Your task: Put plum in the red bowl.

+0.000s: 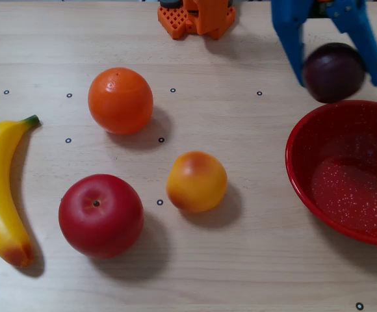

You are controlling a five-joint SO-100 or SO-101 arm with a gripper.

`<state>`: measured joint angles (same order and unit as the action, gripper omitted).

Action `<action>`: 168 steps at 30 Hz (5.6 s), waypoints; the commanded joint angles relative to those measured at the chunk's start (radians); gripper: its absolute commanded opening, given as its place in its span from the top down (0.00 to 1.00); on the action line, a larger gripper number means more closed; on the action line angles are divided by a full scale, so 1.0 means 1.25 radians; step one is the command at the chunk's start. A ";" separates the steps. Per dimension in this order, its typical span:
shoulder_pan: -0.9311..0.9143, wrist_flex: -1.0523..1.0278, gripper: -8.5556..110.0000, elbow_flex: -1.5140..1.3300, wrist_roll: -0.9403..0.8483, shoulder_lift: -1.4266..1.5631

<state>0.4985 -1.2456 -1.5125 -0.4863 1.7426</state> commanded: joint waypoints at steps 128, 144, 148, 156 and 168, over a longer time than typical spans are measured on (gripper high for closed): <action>-0.133 -0.303 0.93 0.329 0.139 0.016; -0.190 -0.227 0.93 -0.145 0.147 0.565; -0.212 -0.249 0.93 -0.215 0.150 0.672; -0.290 -0.279 0.93 -0.313 0.161 0.819; -0.417 -0.259 0.93 -0.472 0.161 1.019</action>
<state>0.0077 -1.5708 -2.1322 -0.3022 3.0020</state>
